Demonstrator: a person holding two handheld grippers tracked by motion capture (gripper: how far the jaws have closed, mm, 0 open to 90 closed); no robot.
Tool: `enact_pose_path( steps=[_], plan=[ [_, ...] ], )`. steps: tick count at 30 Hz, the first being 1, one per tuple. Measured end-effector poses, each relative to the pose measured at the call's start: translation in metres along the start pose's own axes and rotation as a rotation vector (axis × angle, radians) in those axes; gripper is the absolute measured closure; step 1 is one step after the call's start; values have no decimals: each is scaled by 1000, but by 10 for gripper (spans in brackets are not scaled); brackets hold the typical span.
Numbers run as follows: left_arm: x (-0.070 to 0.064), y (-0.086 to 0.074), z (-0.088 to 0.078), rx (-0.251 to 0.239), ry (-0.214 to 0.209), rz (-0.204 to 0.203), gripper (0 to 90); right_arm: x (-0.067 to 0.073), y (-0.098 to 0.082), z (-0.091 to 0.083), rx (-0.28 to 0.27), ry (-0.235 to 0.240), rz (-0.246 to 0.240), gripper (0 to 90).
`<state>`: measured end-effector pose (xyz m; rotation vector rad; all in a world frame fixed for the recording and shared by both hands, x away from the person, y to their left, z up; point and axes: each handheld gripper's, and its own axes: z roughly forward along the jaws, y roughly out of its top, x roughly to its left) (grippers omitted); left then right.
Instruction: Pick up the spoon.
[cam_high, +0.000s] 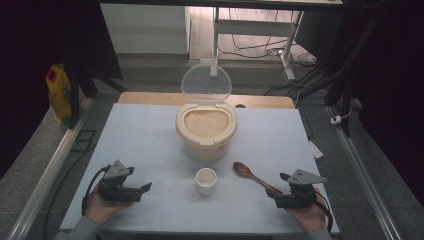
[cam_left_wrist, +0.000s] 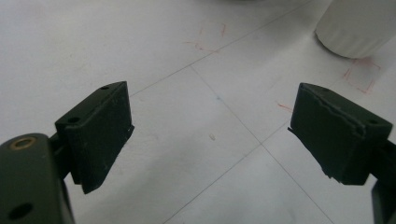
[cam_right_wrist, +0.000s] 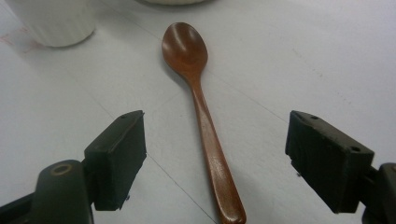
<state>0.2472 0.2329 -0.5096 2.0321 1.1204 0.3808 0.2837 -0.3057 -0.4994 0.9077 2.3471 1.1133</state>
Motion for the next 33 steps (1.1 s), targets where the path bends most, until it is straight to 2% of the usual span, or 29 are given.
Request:
enact_pose_path(
  steps=[19, 28, 32, 33],
  plan=[
    [0, 0, -1, 16, -1, 2, 119, 2, 4, -4, 13, -6, 0, 232],
    [1, 0, 0, 27, -6, 2, 119, 1, 7, -6, 0, -11, -4, 229],
    [0, 1, 1, 33, -7, 2, 119, 1, 13, -9, 3, -12, -4, 229],
    [0, 1, 1, 33, -6, -1, 119, 2, 16, -9, 18, -12, -9, 228]
  ],
)
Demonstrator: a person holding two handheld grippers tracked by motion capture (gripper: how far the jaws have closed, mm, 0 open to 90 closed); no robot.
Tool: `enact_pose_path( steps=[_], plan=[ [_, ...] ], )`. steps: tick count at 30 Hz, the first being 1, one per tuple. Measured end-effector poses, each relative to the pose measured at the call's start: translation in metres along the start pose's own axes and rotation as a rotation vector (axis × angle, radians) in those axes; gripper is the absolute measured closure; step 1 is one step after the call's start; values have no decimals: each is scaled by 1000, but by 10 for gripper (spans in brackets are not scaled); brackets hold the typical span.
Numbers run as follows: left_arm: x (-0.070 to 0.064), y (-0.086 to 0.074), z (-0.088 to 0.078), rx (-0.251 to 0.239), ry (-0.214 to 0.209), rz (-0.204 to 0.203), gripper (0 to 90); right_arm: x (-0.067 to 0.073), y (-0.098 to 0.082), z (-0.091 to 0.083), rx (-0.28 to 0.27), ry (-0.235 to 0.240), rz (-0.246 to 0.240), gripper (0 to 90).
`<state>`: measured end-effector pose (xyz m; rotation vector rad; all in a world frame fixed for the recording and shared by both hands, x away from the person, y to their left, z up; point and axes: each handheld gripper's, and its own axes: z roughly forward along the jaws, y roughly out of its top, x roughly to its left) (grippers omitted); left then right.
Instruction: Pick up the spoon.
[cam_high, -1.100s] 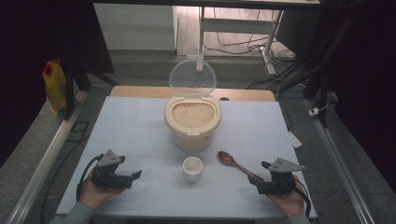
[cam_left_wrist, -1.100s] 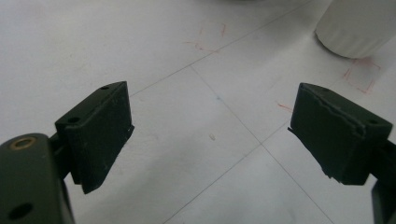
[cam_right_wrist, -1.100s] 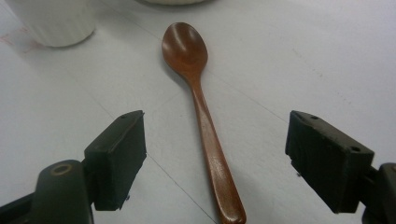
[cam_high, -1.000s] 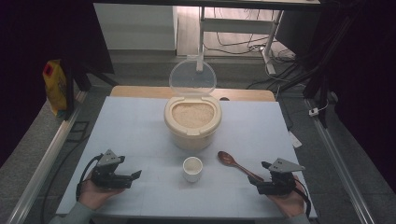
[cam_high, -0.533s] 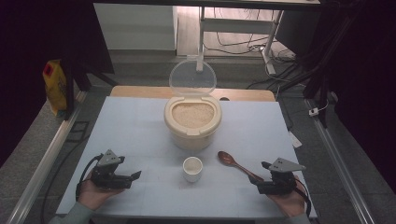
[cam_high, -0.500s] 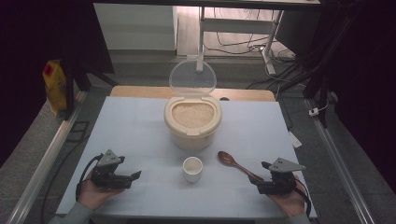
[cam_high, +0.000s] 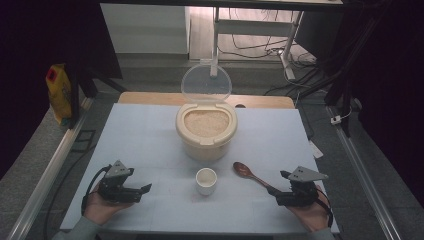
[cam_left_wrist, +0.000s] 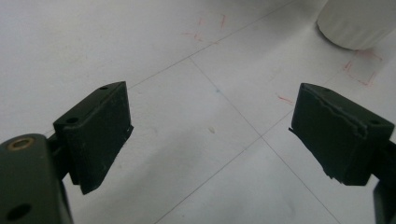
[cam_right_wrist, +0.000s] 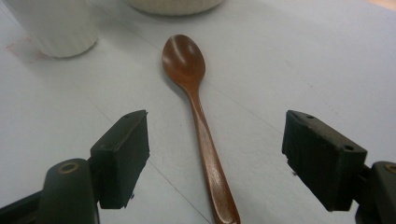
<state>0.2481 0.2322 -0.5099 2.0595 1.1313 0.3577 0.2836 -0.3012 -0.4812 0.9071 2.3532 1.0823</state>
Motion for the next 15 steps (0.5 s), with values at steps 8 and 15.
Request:
enact_pose_path(
  steps=[8, 15],
  plan=[
    [1, 0, 1, 8, -4, 0, 118, 1, 16, 1, 64, 24, -6, 232],
    [1, 0, 2, 12, -5, -1, 118, -3, 35, 3, 146, 39, -18, 245]
  ],
)
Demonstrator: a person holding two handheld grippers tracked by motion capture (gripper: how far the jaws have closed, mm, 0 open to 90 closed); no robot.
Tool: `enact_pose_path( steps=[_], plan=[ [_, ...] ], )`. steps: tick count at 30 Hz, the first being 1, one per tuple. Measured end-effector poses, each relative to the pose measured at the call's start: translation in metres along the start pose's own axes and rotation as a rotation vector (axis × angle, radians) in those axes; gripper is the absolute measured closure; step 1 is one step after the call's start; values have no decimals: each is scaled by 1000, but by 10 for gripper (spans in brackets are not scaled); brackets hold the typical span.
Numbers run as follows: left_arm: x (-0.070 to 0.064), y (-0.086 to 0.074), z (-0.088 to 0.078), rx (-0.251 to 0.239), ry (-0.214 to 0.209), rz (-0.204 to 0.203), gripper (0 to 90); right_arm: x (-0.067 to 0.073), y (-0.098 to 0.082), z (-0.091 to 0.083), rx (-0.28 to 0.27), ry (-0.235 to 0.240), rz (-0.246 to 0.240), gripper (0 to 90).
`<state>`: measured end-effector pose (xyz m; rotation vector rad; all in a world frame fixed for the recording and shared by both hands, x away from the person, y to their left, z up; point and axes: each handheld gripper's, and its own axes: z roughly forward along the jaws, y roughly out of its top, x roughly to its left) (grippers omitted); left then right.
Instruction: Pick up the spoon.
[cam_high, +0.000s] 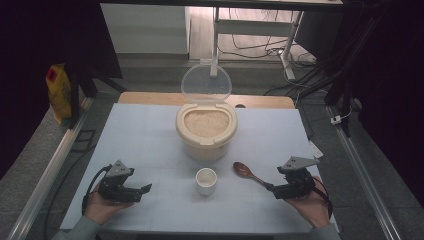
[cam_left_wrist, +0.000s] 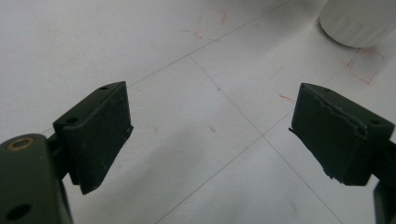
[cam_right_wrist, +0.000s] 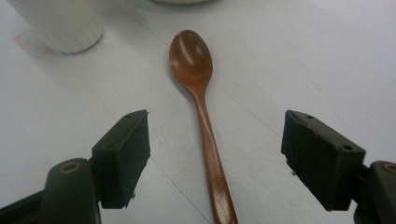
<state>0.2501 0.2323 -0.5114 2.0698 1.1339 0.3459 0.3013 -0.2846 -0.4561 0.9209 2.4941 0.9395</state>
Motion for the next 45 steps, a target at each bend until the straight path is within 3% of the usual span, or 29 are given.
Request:
enact_pose_path(
  steps=[1, 4, 8, 14, 25, 45],
  plan=[
    [0, 0, 0, 2, 0, 1, 118, -2, 8, 0, 28, 13, -14, 252],
    [1, 0, 2, 5, -1, 0, 118, -4, 16, 1, 45, 14, -30, 269],
    [0, 1, 3, 8, -1, 5, 118, -8, 37, 8, 123, 53, -42, 285],
    [1, 0, 3, 10, -2, 9, 118, -11, 50, 21, 180, 68, -55, 293],
    [0, -1, 3, 16, 3, 13, 119, -17, 43, 29, 223, 73, -34, 318],
    [2, -3, 4, 22, 0, 14, 119, -14, 35, 54, 363, 90, -69, 409]
  ],
)
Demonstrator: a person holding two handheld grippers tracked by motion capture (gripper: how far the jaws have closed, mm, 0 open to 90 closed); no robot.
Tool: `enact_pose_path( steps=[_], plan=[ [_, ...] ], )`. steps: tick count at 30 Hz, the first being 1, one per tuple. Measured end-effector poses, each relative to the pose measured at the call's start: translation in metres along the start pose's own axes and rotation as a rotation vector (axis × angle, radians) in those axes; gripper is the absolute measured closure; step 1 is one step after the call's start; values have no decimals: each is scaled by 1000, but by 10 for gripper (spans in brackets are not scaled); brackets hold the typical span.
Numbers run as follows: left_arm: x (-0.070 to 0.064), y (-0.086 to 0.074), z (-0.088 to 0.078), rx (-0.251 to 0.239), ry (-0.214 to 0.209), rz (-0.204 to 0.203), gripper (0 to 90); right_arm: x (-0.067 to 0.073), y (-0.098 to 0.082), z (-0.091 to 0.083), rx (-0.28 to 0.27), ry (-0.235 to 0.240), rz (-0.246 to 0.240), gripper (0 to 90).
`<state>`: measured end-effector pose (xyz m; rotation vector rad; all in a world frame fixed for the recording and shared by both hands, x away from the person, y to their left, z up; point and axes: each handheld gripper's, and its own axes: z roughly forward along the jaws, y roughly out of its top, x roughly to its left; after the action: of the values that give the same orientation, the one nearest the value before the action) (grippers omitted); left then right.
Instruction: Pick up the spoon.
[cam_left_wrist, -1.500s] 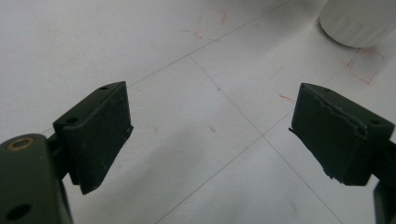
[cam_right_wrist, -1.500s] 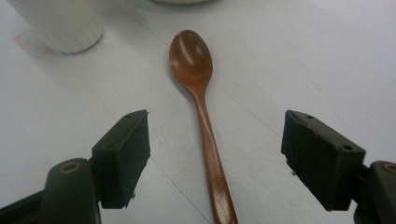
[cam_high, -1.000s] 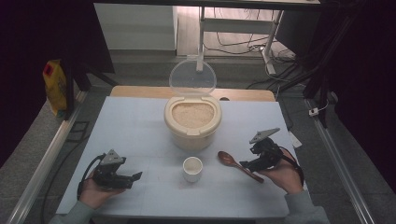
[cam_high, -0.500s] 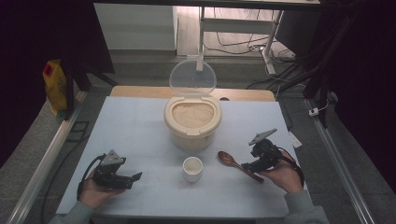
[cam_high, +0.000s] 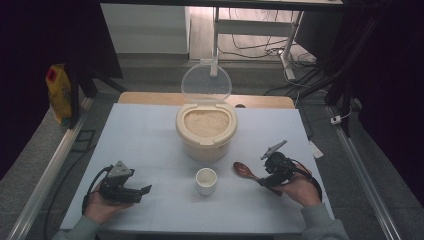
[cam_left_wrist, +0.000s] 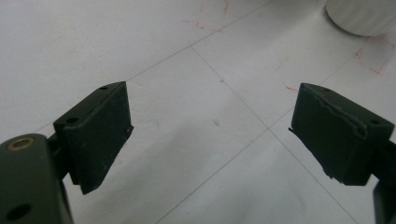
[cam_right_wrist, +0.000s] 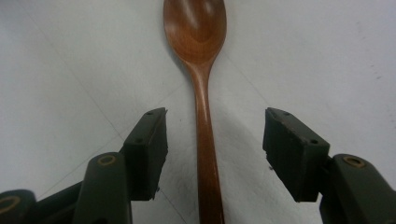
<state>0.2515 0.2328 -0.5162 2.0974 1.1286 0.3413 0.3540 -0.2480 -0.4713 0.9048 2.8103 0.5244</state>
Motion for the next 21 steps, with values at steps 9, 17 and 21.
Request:
enact_pose_path(
  steps=[9, 17, 21],
  plan=[
    [0, -1, 0, 1, 1, -1, 119, 1, -7, 5, 92, 1, -9, 509],
    [1, -1, 0, 5, 0, 1, 119, 3, -11, 13, 173, 11, -20, 606],
    [1, -1, 0, 6, -1, 2, 119, 4, -11, 14, 180, 2, -21, 645]
  ],
)
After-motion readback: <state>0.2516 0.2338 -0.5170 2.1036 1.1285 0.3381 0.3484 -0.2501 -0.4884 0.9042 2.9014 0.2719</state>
